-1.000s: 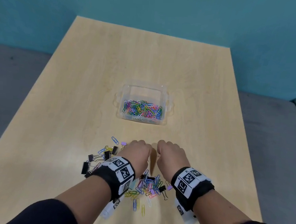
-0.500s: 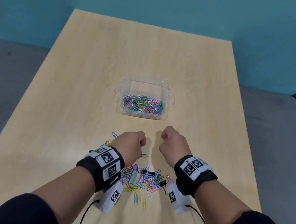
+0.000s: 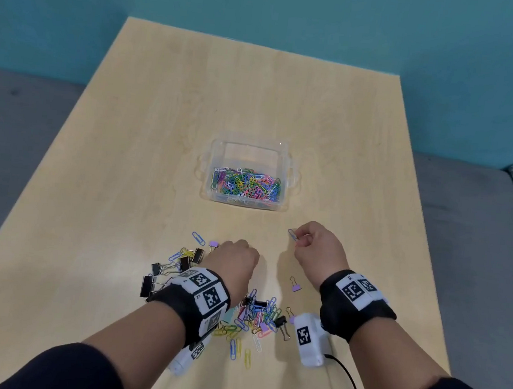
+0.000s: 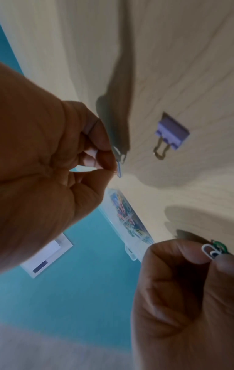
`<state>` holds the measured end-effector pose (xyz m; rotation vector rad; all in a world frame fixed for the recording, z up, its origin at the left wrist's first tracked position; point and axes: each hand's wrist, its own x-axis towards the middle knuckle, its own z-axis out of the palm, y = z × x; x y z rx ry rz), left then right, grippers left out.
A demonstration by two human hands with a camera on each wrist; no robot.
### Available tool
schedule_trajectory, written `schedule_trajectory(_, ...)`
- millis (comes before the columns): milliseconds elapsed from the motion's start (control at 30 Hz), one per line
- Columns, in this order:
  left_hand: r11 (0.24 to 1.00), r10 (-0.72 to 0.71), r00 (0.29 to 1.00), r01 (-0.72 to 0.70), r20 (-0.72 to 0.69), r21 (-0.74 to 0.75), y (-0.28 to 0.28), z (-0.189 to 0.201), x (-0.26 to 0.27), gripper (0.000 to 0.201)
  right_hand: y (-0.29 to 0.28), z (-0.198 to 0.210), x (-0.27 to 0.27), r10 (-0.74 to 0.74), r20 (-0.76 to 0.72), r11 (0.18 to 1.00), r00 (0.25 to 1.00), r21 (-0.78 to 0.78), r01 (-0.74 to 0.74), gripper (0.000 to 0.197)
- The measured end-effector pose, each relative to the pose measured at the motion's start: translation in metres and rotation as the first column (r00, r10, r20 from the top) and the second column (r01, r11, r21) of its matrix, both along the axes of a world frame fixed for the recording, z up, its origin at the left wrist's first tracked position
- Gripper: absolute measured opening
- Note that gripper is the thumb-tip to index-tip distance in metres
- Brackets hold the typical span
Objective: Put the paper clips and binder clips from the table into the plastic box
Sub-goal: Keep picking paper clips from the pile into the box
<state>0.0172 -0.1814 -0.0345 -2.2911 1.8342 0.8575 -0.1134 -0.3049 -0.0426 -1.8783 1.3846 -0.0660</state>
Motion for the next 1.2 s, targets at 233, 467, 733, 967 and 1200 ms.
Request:
schedule_trajectory(233,0.995,-0.094,0.995,0.095,0.041,-0.024,0.004,0.002,-0.005,0.027,-0.003,0.006,-0.009,-0.061,-0.036,0.998,0.998,0.034,0.062,0.021)
schedule_trajectory(467,0.995,-0.089,0.996,0.089,0.006,-0.048,0.005,0.004,-0.009,0.032,-0.009,0.008,0.007,0.045,-0.147,0.994,0.988,-0.091,-0.059,0.019)
schedule_trajectory(733,0.997,-0.064,0.997,0.063,-0.030,-0.041,0.004,-0.001,-0.006,0.030,-0.010,0.005,0.018,0.109,-0.187,0.983,0.976,-0.128,-0.135,0.027)
schedule_trajectory(967,0.998,-0.055,0.998,0.054,-0.039,-0.032,0.004,0.000,-0.006,0.028,-0.013,0.003,0.025,0.157,-0.363,0.978,0.918,-0.068,-0.195,0.020)
schedule_trajectory(1200,1.000,-0.009,0.997,0.009,-0.080,-0.011,0.003,0.001,-0.006,0.024,-0.020,0.005,0.037,0.290,-0.469,0.950,0.834,0.034,-0.310,0.007)
